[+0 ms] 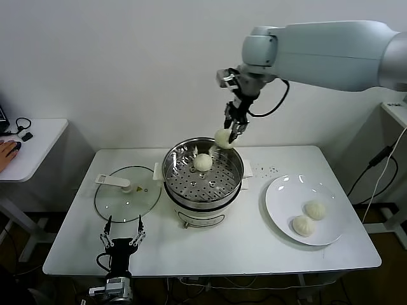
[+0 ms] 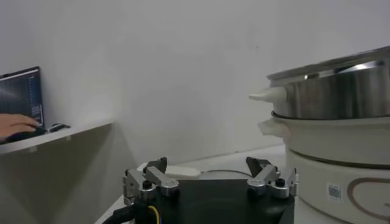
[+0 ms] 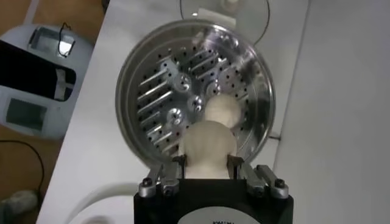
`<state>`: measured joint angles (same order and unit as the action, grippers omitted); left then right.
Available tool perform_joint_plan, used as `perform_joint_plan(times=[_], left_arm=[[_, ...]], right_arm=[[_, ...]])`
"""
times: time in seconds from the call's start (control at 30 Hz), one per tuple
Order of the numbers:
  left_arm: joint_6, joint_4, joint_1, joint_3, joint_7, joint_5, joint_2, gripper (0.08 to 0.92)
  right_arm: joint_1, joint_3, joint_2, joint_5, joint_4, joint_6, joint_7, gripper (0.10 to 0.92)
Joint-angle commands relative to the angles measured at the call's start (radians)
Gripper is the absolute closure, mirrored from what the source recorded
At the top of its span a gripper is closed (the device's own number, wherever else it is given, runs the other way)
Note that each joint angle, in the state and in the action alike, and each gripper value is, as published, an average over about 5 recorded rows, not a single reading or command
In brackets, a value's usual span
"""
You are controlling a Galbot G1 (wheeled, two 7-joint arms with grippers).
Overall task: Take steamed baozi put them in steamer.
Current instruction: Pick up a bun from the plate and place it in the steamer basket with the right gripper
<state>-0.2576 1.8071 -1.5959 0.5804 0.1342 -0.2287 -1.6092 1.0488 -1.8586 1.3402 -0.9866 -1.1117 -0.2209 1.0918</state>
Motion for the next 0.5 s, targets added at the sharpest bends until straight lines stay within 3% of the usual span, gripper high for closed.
perform_joint_plan(times=[0.03,0.5], left_arm=[[-0.002,-0.001,-0.001,0.001,-0.001,-0.001,-0.049,0.177],[-0.001,0.003,-0.006,0.008,-0.006,0.002,-0.049,0.177]], right_arm=[[-0.084,0.041,0.124,-0.019,0.051,-0.040,-0.036,0.541],[-0.199,0.052,0.234,-0.058,0.102,-0.148,-0.141,0.541]])
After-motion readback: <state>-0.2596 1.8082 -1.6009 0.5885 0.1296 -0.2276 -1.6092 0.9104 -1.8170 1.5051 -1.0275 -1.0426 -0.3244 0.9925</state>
